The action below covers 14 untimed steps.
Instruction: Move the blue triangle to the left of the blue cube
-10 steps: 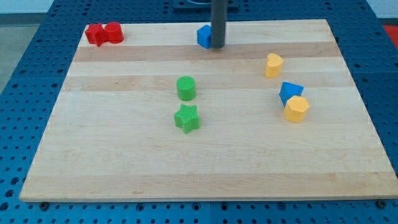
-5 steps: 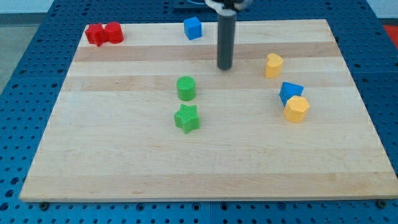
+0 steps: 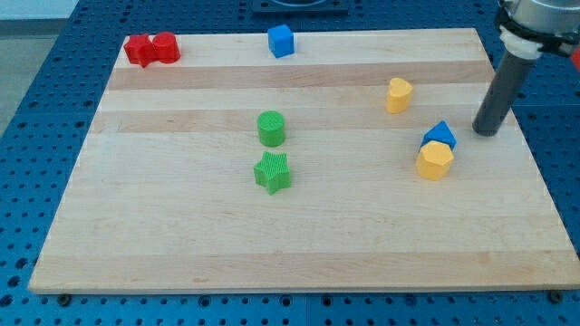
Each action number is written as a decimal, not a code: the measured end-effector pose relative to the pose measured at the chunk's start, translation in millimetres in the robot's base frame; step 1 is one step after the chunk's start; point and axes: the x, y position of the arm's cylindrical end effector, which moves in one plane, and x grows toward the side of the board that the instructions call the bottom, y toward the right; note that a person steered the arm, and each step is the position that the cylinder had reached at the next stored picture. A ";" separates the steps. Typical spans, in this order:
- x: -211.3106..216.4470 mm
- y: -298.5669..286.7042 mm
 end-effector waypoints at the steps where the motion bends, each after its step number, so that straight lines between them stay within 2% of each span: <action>1: 23.9 -37.1; 3: 14.8 -147.9; 4: 6.2 -171.0; 6: 24.1 -132.6; 7: 4.9 -117.6; 8: -25.2 -140.0; 9: -28.4 -204.2; 10: -28.4 -188.1; 11: -7.2 -171.5; 12: 0.6 -214.1; 14: -78.9 -273.7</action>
